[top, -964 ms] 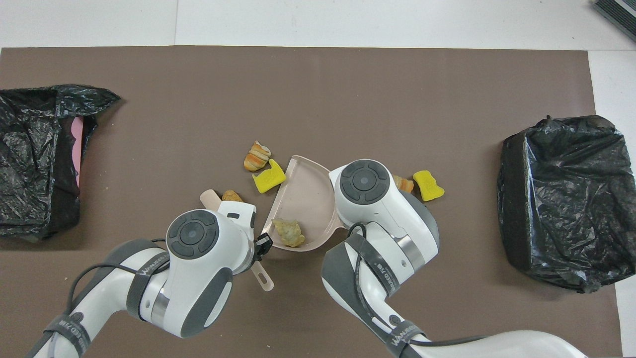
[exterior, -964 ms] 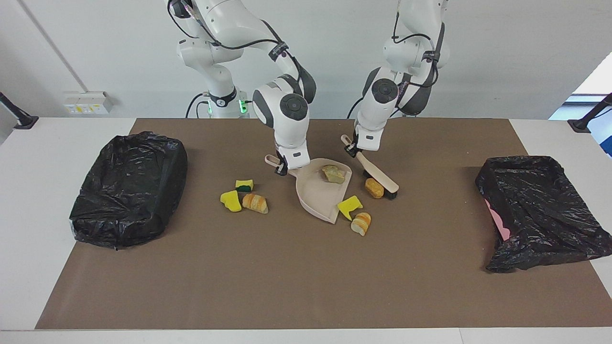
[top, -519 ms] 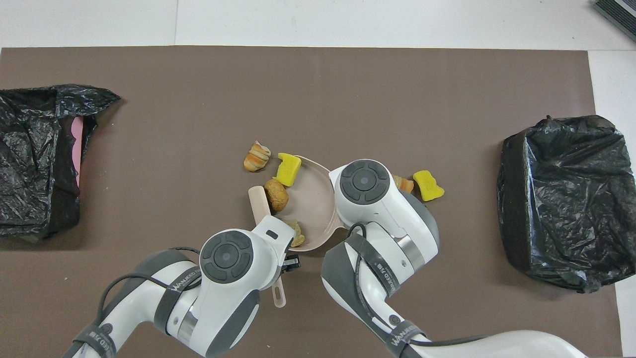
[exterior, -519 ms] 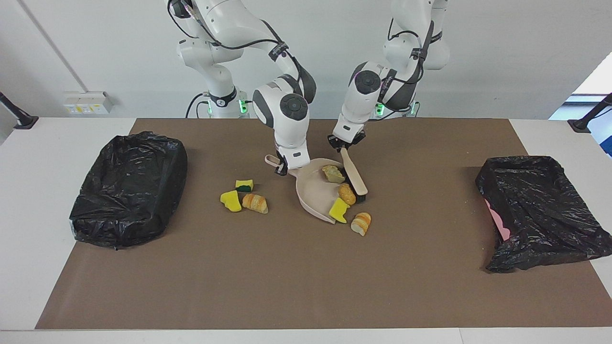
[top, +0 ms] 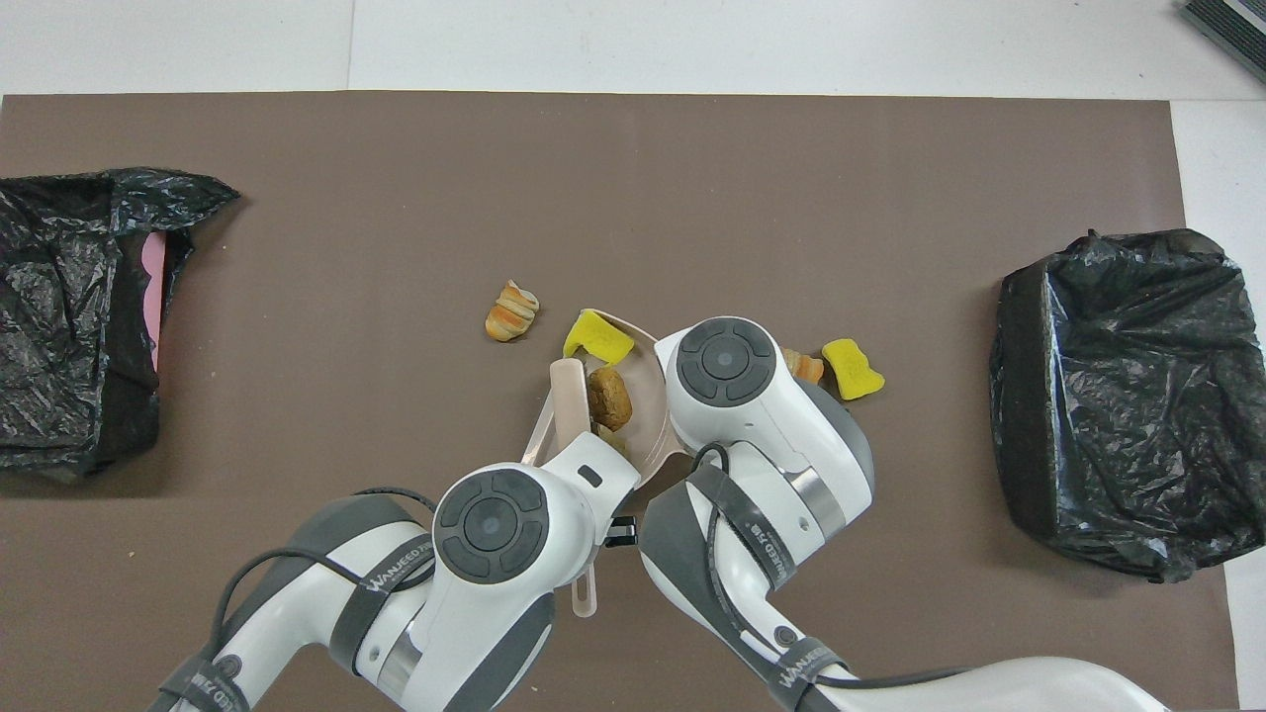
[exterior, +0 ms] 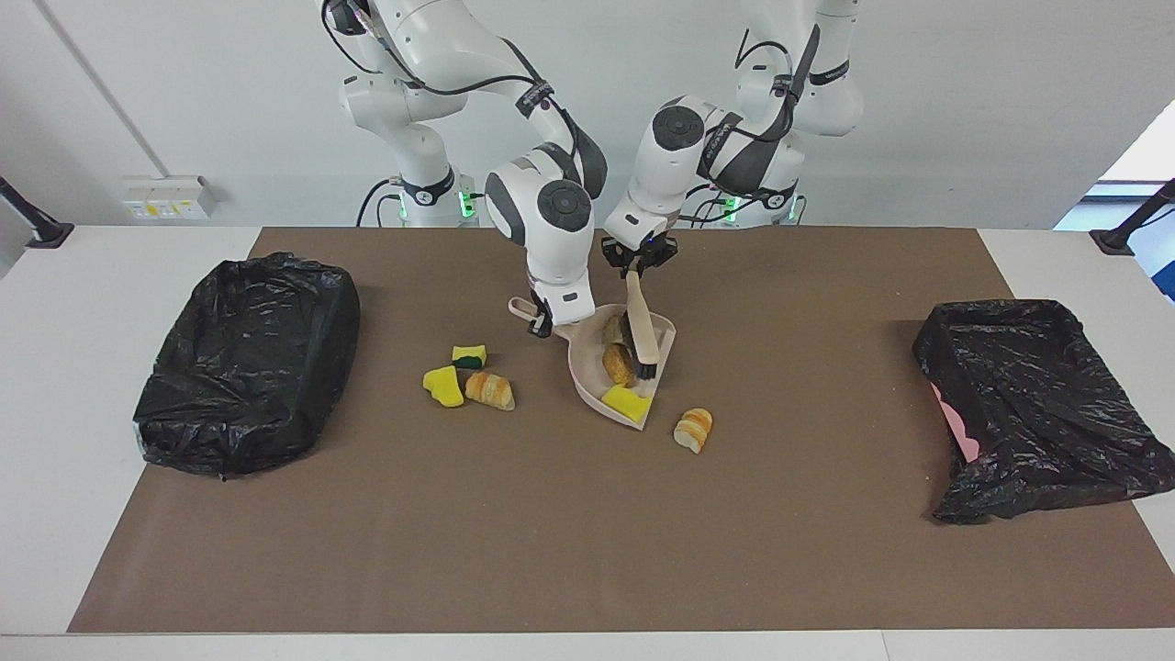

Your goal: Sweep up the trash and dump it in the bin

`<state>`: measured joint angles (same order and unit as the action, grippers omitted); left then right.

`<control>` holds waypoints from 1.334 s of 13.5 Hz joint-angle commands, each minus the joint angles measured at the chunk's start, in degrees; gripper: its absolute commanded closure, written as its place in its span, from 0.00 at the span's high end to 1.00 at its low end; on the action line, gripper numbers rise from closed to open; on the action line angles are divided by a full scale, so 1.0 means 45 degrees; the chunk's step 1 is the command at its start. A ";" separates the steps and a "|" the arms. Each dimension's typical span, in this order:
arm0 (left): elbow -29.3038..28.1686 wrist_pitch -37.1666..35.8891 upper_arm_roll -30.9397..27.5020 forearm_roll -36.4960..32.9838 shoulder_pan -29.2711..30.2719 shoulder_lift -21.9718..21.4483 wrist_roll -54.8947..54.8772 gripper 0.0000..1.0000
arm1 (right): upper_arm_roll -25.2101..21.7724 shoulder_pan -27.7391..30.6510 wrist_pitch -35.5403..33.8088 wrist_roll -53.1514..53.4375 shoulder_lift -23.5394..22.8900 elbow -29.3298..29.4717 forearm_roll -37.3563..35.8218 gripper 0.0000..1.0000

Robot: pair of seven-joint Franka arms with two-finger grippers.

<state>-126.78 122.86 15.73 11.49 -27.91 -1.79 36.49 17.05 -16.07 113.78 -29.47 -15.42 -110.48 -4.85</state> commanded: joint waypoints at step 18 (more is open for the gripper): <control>0.2435 -0.0741 -0.0018 -0.5542 0.4369 0.2978 -0.7893 0.00 | 0.0097 0.0427 -0.0422 -0.0407 -0.0987 0.1368 -0.1969 0.00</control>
<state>-113.54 120.25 15.62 -12.48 -6.12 13.52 1.24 17.07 -14.06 113.10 -33.21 -18.74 -105.17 -12.93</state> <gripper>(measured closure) 0.740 0.678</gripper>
